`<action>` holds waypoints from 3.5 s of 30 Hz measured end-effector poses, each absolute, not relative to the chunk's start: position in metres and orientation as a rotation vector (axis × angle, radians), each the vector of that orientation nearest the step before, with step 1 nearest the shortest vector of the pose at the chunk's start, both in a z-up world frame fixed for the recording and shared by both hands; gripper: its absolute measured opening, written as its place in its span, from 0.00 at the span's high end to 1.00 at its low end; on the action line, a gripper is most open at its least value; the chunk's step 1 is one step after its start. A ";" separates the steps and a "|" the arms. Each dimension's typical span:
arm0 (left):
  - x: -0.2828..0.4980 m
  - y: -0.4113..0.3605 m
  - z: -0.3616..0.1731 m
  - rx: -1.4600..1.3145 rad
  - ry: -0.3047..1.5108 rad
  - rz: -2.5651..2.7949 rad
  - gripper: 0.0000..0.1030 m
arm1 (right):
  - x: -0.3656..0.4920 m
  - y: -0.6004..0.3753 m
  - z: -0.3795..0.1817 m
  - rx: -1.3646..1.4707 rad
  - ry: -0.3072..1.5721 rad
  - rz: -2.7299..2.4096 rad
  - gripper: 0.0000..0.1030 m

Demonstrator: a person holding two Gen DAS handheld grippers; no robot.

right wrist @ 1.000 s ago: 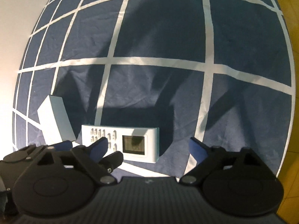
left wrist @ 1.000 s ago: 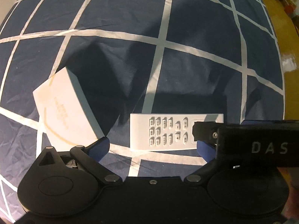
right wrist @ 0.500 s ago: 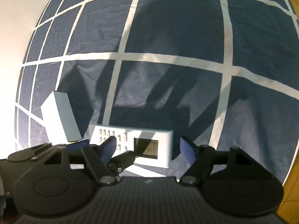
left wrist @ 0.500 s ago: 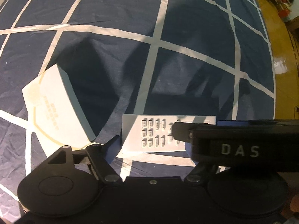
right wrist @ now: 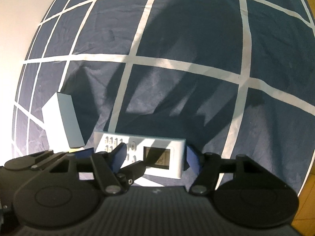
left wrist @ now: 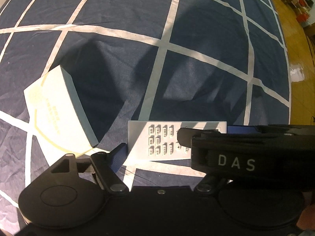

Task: Organize objects
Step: 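Close both grippers on the white remote and lift it, then carry the remote over the cardboard box and lower it beside the power strip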

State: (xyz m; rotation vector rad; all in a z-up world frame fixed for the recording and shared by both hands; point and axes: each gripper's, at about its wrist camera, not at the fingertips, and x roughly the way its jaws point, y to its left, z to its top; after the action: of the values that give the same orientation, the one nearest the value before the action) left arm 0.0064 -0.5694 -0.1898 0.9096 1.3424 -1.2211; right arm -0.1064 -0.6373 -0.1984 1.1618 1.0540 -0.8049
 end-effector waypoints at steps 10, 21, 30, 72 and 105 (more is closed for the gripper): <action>0.002 -0.561 -0.175 0.888 1.332 -1.196 0.30 | -0.110 -0.633 -0.188 1.135 1.059 -0.785 0.38; -0.001 -0.532 -0.129 0.805 1.268 -1.132 0.30 | -0.108 -0.617 -0.147 1.048 1.015 -0.713 0.37; 0.007 -0.486 -0.098 0.692 1.246 -1.029 0.30 | -0.094 -0.584 -0.115 0.943 1.019 -0.606 0.37; 0.041 -0.127 -0.034 0.061 1.243 -0.243 0.31 | 0.035 -0.267 -0.047 0.352 1.200 0.188 0.37; 0.081 -0.028 -0.139 -0.078 1.484 -0.130 0.31 | 0.090 -0.166 -0.155 0.268 1.478 0.286 0.37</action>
State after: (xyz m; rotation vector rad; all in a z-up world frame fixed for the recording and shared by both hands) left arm 0.0805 -0.0280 -0.1389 -0.0779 1.4841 -0.1298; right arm 0.0904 -0.1663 -0.1555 0.2681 1.4782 0.2860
